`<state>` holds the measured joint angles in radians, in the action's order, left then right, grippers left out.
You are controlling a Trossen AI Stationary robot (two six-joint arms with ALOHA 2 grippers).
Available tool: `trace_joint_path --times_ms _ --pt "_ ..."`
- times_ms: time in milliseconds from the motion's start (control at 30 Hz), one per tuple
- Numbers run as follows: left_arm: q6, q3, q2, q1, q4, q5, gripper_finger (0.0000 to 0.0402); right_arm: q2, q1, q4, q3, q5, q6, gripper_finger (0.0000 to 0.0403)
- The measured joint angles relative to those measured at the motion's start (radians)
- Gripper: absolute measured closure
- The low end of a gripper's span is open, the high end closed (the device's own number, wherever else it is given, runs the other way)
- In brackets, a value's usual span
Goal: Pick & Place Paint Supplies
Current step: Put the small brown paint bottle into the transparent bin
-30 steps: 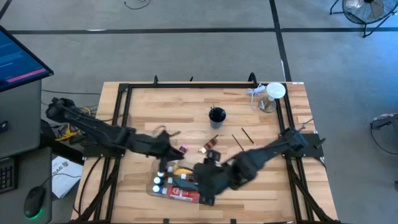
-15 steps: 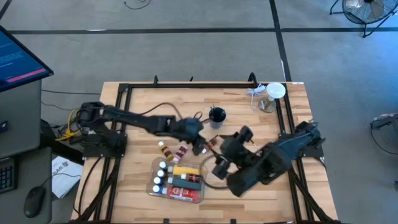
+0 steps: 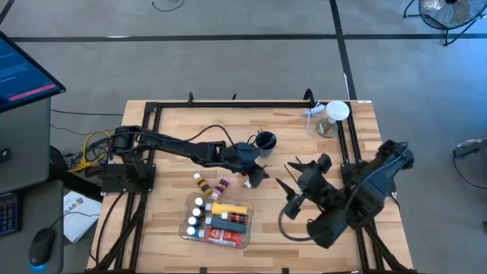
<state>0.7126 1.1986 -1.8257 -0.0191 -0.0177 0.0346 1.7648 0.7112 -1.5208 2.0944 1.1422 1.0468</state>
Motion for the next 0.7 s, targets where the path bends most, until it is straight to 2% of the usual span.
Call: trace_joint_path --times_ms 67,133,200,333,433,700 --pt "-0.057 0.017 0.010 -0.024 0.037 -0.069 0.0282 -0.056 0.019 0.088 -0.100 0.031 0.016 0.0148" --pt "-0.114 0.054 0.028 -0.056 0.170 -0.215 0.0293 -0.114 0.036 0.186 -0.201 0.036 0.012 0.0148" --pt "-0.177 0.084 0.033 -0.070 0.283 -0.299 0.0315 -0.161 0.037 0.298 -0.298 0.008 -0.032 0.0148" --pt "-0.184 0.090 0.030 -0.067 0.319 -0.226 0.0346 -0.237 0.031 0.498 -0.466 -0.034 -0.107 0.0148" --pt "-0.157 0.094 0.016 -0.062 0.318 -0.208 0.0343 -0.285 0.018 0.599 -0.554 -0.034 -0.142 0.0148" --pt "-0.116 0.092 -0.104 -0.044 0.309 -0.149 0.0256 -0.386 0.007 0.639 -0.660 -0.028 -0.185 0.0148"
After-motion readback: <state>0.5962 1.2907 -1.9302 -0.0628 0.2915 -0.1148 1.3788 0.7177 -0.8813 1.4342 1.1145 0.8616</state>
